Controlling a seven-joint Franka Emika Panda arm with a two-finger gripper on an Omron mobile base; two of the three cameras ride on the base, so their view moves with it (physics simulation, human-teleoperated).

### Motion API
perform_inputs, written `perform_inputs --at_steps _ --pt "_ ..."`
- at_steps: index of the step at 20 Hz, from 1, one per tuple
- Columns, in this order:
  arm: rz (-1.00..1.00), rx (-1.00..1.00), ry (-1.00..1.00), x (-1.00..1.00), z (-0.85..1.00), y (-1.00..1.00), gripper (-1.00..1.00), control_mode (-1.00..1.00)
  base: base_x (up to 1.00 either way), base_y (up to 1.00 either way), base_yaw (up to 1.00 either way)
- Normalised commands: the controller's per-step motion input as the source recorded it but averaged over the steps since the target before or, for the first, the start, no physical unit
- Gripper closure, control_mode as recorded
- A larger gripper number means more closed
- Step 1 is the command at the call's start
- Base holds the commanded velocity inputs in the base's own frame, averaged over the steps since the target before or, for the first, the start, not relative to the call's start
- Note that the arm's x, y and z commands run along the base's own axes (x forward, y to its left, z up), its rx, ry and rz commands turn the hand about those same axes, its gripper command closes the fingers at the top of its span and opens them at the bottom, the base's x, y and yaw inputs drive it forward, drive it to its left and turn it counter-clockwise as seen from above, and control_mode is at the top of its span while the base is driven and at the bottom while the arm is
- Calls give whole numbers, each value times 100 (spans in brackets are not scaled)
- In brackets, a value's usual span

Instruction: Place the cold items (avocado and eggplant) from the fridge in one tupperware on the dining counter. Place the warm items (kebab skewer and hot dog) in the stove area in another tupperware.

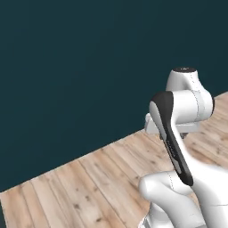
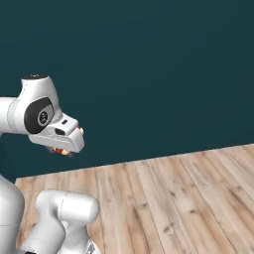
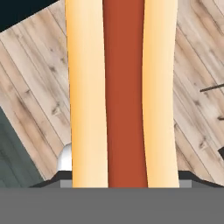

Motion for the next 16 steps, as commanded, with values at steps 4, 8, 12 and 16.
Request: perform_inputs --at_steps 4,8,12,16 --pt "0 0 0 0 0 0 100 100 100 1 -47" --pt "0 0 0 0 0 0 100 100 100 21 -52" --pt "0 0 0 0 0 0 100 100 100 30 -52" --pt "0 0 0 0 0 0 100 100 100 4 -46"
